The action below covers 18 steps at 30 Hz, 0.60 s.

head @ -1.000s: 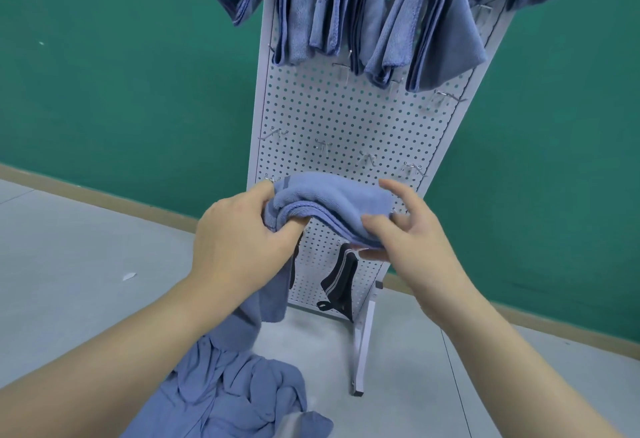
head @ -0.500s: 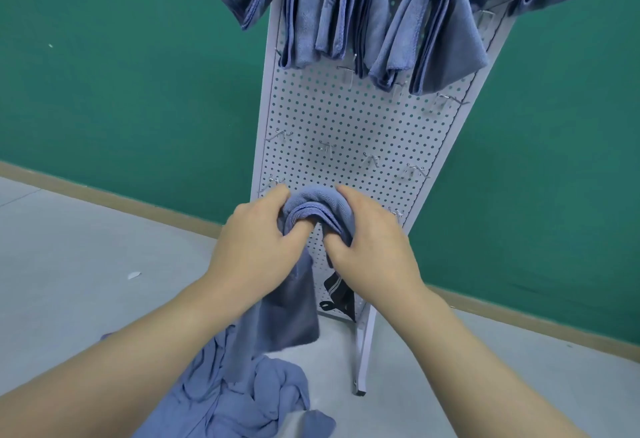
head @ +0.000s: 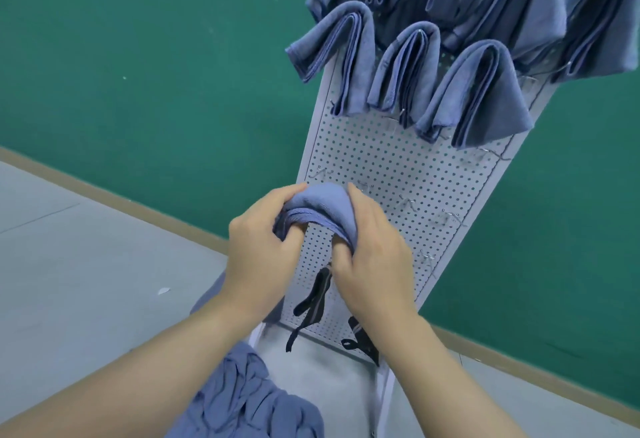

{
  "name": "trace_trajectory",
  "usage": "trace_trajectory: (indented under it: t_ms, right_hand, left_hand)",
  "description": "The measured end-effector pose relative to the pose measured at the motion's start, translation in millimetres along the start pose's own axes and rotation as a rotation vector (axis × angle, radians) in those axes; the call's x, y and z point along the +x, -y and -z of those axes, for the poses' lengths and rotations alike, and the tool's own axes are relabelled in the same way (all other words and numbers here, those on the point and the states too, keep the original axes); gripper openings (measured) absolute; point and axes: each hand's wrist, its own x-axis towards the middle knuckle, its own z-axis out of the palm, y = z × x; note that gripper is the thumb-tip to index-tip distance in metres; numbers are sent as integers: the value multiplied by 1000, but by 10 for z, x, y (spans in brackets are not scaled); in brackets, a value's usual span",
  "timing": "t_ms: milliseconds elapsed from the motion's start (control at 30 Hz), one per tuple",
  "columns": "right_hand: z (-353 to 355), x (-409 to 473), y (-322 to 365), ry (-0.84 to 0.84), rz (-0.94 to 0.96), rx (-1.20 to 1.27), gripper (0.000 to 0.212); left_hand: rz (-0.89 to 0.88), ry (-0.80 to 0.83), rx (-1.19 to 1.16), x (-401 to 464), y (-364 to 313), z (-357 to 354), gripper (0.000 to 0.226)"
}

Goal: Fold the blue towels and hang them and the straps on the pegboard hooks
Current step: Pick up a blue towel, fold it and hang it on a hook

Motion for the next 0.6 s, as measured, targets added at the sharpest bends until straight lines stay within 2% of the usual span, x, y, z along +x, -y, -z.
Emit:
trace_trajectory:
  t_ms: [100, 300, 433, 533, 600]
  right_hand:
    - [55, 217, 97, 21, -62, 85, 64]
    - [196, 670, 45, 22, -90, 71, 51]
    - [218, 969, -10, 20, -102, 75, 25]
    - [175, 1193, 8, 77, -109, 26, 19]
    - [121, 1337, 22, 96, -96, 20, 20]
  left_hand:
    - [-93, 31, 74, 142, 112, 4, 54]
    - [-205, 99, 35, 624, 27, -56, 47]
    - [-126, 93, 39, 1021, 32, -129, 27]
    - [-52, 74, 40, 1333, 31, -183, 12]
    - [19, 41, 61, 1510, 48, -216, 25]
